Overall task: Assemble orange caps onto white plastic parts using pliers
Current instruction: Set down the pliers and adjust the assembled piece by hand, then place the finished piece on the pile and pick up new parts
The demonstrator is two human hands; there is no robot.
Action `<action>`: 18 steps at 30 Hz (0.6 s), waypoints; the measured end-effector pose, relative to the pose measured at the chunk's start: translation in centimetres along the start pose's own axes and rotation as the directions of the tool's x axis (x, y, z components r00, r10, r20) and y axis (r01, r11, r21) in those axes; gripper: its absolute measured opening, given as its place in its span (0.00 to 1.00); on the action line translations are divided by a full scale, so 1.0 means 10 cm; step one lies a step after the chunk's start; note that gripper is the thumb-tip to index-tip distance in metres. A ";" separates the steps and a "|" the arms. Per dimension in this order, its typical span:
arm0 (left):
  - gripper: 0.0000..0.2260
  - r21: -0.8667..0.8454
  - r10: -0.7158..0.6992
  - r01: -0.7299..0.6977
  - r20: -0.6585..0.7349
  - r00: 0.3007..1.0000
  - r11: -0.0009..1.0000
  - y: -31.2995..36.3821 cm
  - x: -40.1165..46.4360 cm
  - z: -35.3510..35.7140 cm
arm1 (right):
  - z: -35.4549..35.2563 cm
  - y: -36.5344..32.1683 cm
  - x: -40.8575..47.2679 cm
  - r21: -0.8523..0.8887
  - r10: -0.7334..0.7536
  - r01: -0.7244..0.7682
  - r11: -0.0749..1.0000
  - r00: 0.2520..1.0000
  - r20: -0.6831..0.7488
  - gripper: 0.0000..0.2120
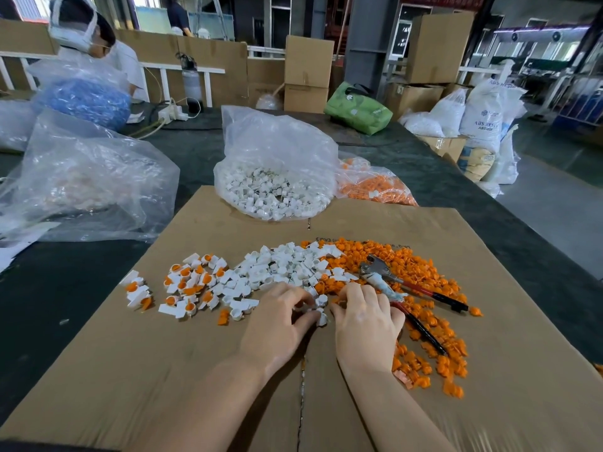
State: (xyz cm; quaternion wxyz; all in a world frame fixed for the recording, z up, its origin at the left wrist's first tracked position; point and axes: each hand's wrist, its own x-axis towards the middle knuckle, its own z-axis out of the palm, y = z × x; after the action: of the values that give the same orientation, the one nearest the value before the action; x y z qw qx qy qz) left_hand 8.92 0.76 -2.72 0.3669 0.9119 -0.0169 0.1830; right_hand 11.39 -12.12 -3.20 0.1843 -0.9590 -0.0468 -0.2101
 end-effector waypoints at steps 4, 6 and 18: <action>0.12 -0.012 0.025 -0.025 0.047 0.999 1.000 0.01 0.00 0.00 | -0.02 0.00 0.00 -0.007 -0.004 0.005 1.000 1.000 0.023 0.06; 0.13 0.003 0.019 -0.019 0.075 0.997 1.000 0.02 0.00 0.01 | -0.03 0.01 0.00 -0.007 -0.004 0.004 1.000 0.999 0.046 0.06; 0.08 -0.034 -0.075 0.080 0.126 0.989 0.996 0.03 0.01 0.00 | -0.05 0.01 -0.02 0.196 -0.045 0.067 0.978 0.993 -0.113 0.08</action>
State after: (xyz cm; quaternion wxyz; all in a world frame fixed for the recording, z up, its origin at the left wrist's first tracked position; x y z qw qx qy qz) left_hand 9.01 0.57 -2.48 0.3898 0.9141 -0.0080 0.1110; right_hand 11.01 -12.36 -2.93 0.2756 -0.9213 -0.0846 -0.2608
